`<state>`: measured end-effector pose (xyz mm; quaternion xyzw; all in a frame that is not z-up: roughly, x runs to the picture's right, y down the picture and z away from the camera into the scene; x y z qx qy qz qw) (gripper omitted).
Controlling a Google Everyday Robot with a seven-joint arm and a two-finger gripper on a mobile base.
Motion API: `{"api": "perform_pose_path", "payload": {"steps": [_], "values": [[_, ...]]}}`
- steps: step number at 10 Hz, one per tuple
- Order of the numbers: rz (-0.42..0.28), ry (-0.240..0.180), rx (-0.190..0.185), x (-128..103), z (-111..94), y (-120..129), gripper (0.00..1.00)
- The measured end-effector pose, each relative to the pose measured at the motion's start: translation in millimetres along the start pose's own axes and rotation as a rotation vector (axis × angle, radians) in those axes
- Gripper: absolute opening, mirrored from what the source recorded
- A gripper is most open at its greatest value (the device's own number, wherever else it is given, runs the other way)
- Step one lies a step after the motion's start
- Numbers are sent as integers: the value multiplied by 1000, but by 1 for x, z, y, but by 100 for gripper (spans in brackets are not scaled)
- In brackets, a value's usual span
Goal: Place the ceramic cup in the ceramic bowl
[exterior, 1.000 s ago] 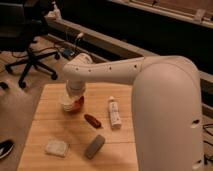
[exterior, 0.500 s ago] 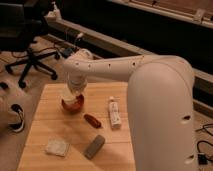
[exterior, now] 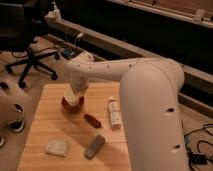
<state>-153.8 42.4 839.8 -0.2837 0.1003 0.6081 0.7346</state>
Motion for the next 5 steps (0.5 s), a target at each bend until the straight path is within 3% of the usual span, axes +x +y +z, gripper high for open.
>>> {"api": "perform_pose_path", "payload": {"steps": [2,5], "values": [[-34,15,11,0,18,12,50],[-30,3,33,-6,17,17,77]]}}
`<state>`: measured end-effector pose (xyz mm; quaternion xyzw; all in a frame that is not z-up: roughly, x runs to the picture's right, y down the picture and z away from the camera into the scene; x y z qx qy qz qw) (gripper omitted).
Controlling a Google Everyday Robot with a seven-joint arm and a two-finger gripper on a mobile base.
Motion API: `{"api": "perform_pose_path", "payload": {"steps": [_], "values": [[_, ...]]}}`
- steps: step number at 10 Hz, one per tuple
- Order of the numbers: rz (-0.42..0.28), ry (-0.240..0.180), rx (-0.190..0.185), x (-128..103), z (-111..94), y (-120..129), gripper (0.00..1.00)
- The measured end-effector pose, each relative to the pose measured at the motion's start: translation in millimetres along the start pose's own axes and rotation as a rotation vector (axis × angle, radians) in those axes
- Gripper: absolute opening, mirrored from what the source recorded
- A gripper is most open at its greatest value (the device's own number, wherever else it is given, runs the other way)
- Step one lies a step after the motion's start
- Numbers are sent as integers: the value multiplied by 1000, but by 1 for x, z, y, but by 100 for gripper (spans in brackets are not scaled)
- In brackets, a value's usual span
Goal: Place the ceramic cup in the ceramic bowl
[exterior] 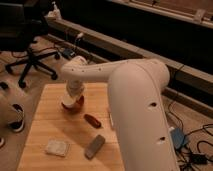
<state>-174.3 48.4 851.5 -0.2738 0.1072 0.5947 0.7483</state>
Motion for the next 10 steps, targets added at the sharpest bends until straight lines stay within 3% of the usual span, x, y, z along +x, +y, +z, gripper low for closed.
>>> {"api": "perform_pose_path", "payload": {"steps": [1,3,5,7,10], "values": [[8,-13,6,-3,-7,1,80],[26,-33,63,-6,-27,-9,80],[51,-30,95,-4,-34,-17,80],[78,-12,92,-1,-31,-17,80],[106,-20,53,-2,-41,-14,80]]}}
